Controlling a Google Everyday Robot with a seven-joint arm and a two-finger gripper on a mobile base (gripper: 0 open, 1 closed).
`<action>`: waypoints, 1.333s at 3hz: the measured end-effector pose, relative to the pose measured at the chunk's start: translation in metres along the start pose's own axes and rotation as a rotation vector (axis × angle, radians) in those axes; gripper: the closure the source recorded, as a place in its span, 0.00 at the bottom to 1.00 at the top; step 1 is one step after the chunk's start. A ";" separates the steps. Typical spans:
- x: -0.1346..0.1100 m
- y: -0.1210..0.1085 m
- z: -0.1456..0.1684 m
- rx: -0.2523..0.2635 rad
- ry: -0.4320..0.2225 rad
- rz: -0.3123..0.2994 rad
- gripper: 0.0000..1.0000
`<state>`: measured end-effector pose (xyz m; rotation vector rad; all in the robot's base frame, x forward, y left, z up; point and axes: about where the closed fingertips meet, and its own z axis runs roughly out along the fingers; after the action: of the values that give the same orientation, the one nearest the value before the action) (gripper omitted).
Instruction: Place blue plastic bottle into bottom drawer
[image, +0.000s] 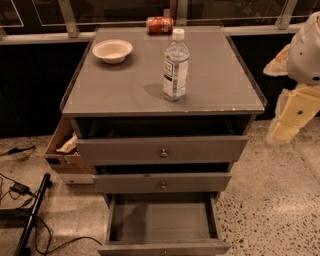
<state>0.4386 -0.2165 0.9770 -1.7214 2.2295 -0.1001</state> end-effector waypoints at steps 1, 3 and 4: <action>-0.010 -0.029 0.007 0.039 -0.099 0.057 0.41; -0.063 -0.152 0.030 0.236 -0.407 0.149 0.87; -0.070 -0.176 0.024 0.313 -0.452 0.163 1.00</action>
Offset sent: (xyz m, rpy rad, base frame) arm 0.1879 0.0232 0.0321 0.4454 -0.3572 -0.1089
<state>0.6250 -0.1940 1.0126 -1.2465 1.8915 -0.0168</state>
